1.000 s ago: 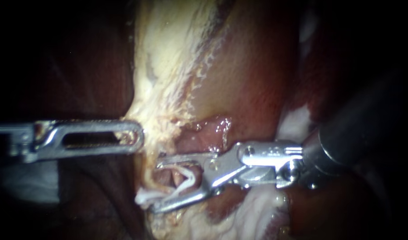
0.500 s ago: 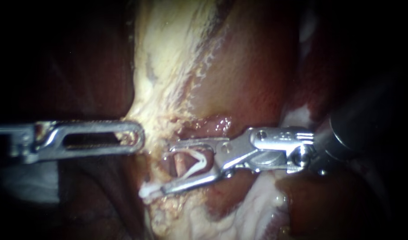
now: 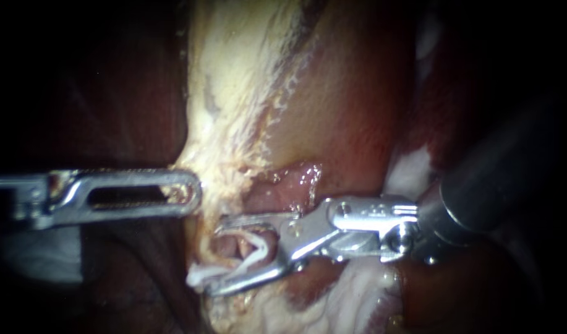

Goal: Clipping third clip left tube

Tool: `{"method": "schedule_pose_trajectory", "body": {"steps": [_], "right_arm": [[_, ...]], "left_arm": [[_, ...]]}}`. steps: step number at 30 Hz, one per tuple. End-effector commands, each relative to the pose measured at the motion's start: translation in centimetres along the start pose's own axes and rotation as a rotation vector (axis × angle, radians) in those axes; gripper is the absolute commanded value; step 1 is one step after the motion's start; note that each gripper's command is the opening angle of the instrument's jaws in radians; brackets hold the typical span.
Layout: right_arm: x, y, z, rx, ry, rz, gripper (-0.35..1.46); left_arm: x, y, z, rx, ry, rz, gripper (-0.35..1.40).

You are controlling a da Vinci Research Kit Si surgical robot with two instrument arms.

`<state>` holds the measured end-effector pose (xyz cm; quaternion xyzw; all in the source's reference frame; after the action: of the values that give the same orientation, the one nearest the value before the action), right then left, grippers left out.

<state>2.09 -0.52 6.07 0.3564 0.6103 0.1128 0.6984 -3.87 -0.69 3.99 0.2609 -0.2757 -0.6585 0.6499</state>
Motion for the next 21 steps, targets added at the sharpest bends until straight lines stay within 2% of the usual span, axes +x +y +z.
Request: {"method": "schedule_pose_trajectory", "body": {"steps": [1, 6, 8, 14, 21], "right_arm": [[0.03, -0.03, -0.01, 0.007, 0.007, 0.004, 0.59], [0.05, -0.1, -0.01, 0.055, 0.016, 0.013, 0.59], [0.05, -0.09, -0.02, 0.039, 0.016, 0.01, 0.59], [-0.03, 0.06, -0.14, -0.021, 0.016, 0.016, 0.59], [-0.07, 0.13, -0.06, -0.014, 0.013, 0.015, 0.59]], "left_arm": [[0.0, 0.0, 0.01, 0.001, 0.001, 0.0, -0.35], [0.0, 0.01, 0.0, 0.001, 0.001, 0.0, -0.35], [0.0, 0.01, 0.01, 0.001, 0.001, 0.001, -0.35], [0.0, 0.01, 0.0, 0.001, 0.001, 0.001, -0.35], [0.0, 0.01, 0.01, 0.001, 0.0, 0.0, -0.35]]}}
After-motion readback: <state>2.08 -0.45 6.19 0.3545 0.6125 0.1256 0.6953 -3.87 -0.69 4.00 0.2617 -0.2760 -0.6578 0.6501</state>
